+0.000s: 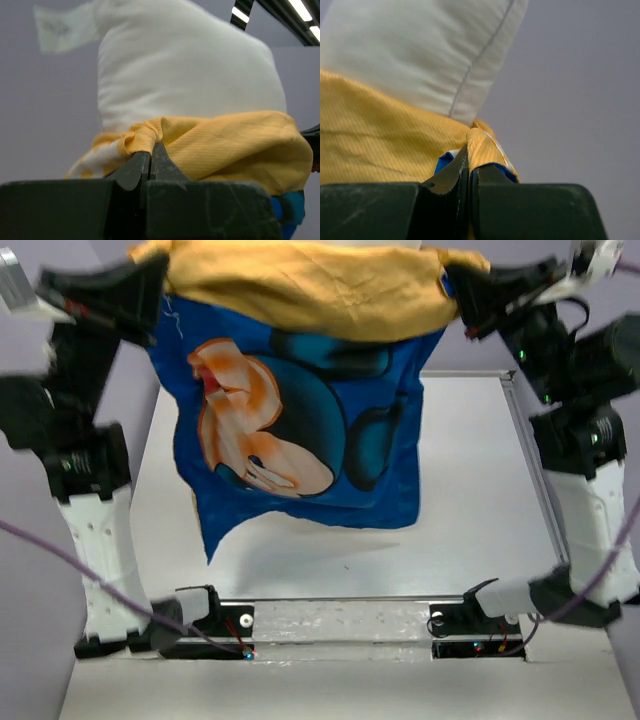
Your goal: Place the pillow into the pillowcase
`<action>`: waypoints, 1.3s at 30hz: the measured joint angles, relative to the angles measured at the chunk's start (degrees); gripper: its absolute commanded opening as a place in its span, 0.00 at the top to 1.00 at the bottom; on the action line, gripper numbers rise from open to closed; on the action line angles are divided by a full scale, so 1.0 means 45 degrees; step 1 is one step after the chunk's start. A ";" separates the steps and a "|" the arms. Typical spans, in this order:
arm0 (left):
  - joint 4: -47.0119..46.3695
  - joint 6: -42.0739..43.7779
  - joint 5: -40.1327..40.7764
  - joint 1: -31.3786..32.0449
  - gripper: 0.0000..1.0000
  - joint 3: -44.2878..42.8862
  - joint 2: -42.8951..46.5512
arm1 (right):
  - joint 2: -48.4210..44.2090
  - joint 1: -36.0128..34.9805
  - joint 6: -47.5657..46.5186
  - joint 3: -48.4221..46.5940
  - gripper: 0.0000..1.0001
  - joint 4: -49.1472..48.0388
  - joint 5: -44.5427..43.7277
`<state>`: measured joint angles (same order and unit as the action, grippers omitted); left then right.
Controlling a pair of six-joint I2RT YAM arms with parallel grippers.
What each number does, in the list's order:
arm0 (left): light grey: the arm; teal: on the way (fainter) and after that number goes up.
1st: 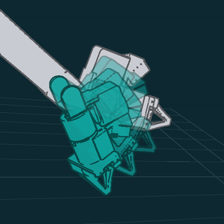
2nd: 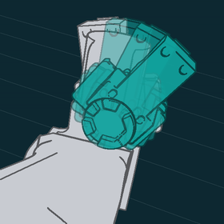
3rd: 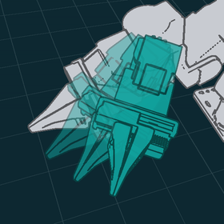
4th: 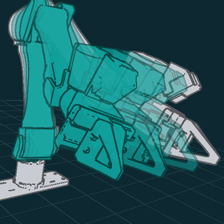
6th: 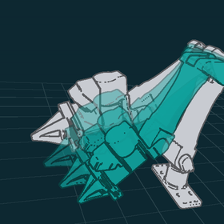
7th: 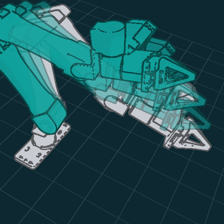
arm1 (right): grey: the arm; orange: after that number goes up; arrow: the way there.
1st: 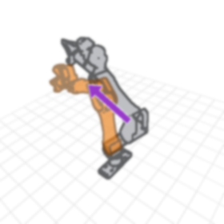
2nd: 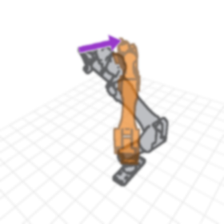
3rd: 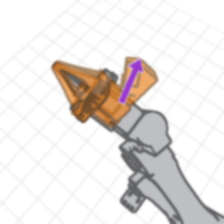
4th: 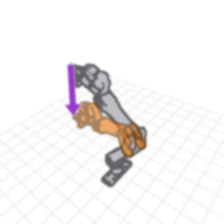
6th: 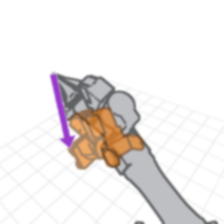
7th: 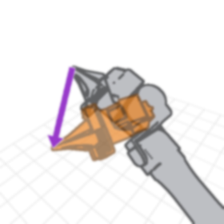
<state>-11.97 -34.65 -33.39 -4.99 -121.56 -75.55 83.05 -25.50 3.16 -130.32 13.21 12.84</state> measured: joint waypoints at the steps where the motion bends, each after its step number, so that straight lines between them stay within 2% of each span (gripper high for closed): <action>1: -0.0787 -0.0092 0.0199 0.0010 1.00 0.3249 0.1802 | -0.1302 0.0000 -0.0005 0.2297 1.00 -0.0486 -0.0238; 2: -0.0918 -0.0146 0.0185 0.0000 1.00 0.5503 0.2885 | -0.2259 -0.0019 -0.0092 0.3973 1.00 -0.0316 -0.0423; 3: -0.0340 -0.0238 0.0029 0.0000 1.00 0.5935 0.3439 | -0.2516 -0.0068 -0.0214 0.4017 1.00 0.0238 -0.0457; 4: -0.0170 -0.0369 -0.0165 0.0000 1.00 0.5251 0.3424 | -0.2225 -0.0165 -0.0301 0.2997 1.00 0.0792 -0.0316; 5: 0.0291 -0.0418 -0.0389 0.0000 1.00 0.3973 0.2895 | -0.1875 -0.0228 -0.0316 0.2001 1.00 0.1443 -0.0102; 6: 0.0976 -0.0427 -0.0899 0.0073 1.00 0.1598 0.1987 | -0.1239 -0.0287 -0.0369 0.0680 1.00 0.1870 0.0053; 8: 0.1462 -0.0223 -0.0860 0.0078 1.00 -0.1943 0.0384 | 0.0136 -0.0248 -0.0461 -0.2011 1.00 0.1515 0.0199; 9: 0.1438 -0.0155 -0.0729 0.0049 1.00 -0.2725 0.0049 | -0.0083 -0.0160 -0.0413 -0.1729 1.00 0.0923 0.0199; 10: 0.0748 -0.0097 -0.0510 -0.0010 1.00 -0.1991 0.0408 | -0.0534 -0.0102 -0.0364 -0.0928 1.00 0.0287 0.0092; 11: -0.0597 -0.0102 -0.0175 -0.0019 1.00 0.0986 0.2035 | -0.2186 -0.0087 -0.0233 0.2079 1.00 -0.1311 -0.0024; 12: -0.1073 -0.0223 -0.0078 -0.0015 1.00 0.2759 0.2982 | -0.2880 -0.0087 -0.0117 0.3366 1.00 -0.1622 -0.0112; 13: -0.2016 -0.0340 -0.0087 -0.0024 1.00 0.5450 0.4153 | -0.3866 -0.0102 -0.0073 0.4872 1.00 -0.1826 -0.0078; 14: -0.2633 -0.0539 -0.0194 0.0000 1.00 0.6839 0.5013 | -0.4167 -0.0136 -0.0068 0.5377 1.00 -0.2064 -0.0058; 15: -0.2676 -0.0704 -0.0306 0.0000 1.00 0.6941 0.5056 | -0.4109 -0.0175 -0.0029 0.5372 1.00 -0.2263 -0.0053; 16: -0.2686 -0.0758 -0.0583 0.0005 1.00 0.6373 0.4546 | -0.3487 -0.0185 0.0024 0.4575 1.00 -0.1851 0.0131; 18: -0.1030 -0.0685 -0.1574 0.0165 1.00 0.3220 0.2288 | -0.2006 -0.0214 -0.0083 0.2603 1.00 -0.1049 0.0170; 19: -0.0369 -0.0685 -0.1409 0.0219 1.00 0.1083 0.0831 | -0.0597 -0.0228 -0.0204 0.0471 1.00 -0.0209 0.0083; 20: -0.0083 -0.0631 -0.0928 0.0257 1.00 -0.1943 -0.0777 | 0.0554 -0.0175 -0.0272 -0.1161 1.00 -0.0044 0.0019; 21: 0.0117 -0.0559 -0.0559 0.0248 1.00 -0.3079 -0.1515 | 0.1982 -0.0136 -0.0272 -0.3395 1.00 0.0223 0.0000; 22: 0.0228 -0.0355 -0.0049 0.0253 1.00 -0.3857 -0.2123 | 0.2273 -0.0102 -0.0253 -0.3716 1.00 0.0107 -0.0005; 23: 0.0379 -0.0248 0.0126 0.0248 1.00 -0.3521 -0.1987 | 0.1880 -0.0063 -0.0185 -0.2880 1.00 0.0015 0.0039; 24: 0.0005 -0.0083 0.0486 0.0243 1.00 -0.1977 -0.1185 | 0.0865 -0.0058 -0.0121 -0.1088 1.00 -0.0568 -0.0039; 26: -0.0729 -0.0005 0.0772 0.0248 1.00 0.2599 0.1613 | -0.1957 -0.0068 -0.0015 0.3113 1.00 -0.1020 -0.0151; 28: -0.1603 -0.0102 0.0869 0.0253 1.00 0.6232 0.3589 | -0.3517 -0.0185 0.0151 0.5187 1.00 -0.1311 0.0015; 29: -0.2239 -0.0223 0.0714 0.0262 1.00 0.7456 0.4352 | -0.4036 -0.0257 0.0209 0.5911 1.00 -0.1370 0.0194; 31: -0.2691 -0.0495 0.0194 0.0287 1.00 0.7757 0.4498 | -0.3895 -0.0345 0.0160 0.5882 1.00 -0.1307 0.0291; 32: -0.2220 -0.0627 -0.0311 0.0325 1.00 0.6975 0.3954 | -0.3007 -0.0335 0.0039 0.4760 1.00 -0.1010 0.0223; 33: -0.1851 -0.0699 -0.0568 0.0374 1.00 0.6042 0.3249 | -0.1797 -0.0330 -0.0155 0.2569 1.00 -0.0486 0.0087; 34: -0.1535 -0.0724 -0.0743 0.0427 1.00 0.4303 0.2429 | -0.1200 -0.0306 -0.0248 0.1549 1.00 -0.0544 -0.0005; 35: -0.1637 -0.0704 -0.0622 0.0437 1.00 0.2948 0.1481 | 0.0223 -0.0233 -0.0398 -0.0427 1.00 -0.0379 -0.0039; 36: -0.1943 -0.0622 -0.0408 0.0432 1.00 0.2793 0.1229 | 0.0753 -0.0185 -0.0457 -0.1209 1.00 -0.0442 -0.0151; 37: -0.2331 -0.0466 -0.0039 0.0423 1.00 0.3502 0.1501 | 0.0520 -0.0073 -0.0525 -0.0427 1.00 -0.1107 -0.0243; 39: -0.3065 -0.0253 0.0617 0.0423 1.00 0.5955 0.2686 | -0.0986 -0.0019 -0.0627 0.2608 1.00 -0.2186 -0.0554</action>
<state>-25.76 -35.79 -30.61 -3.09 -94.76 -63.46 78.61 -25.58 0.34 -118.58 3.38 10.35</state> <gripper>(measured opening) 0.029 0.036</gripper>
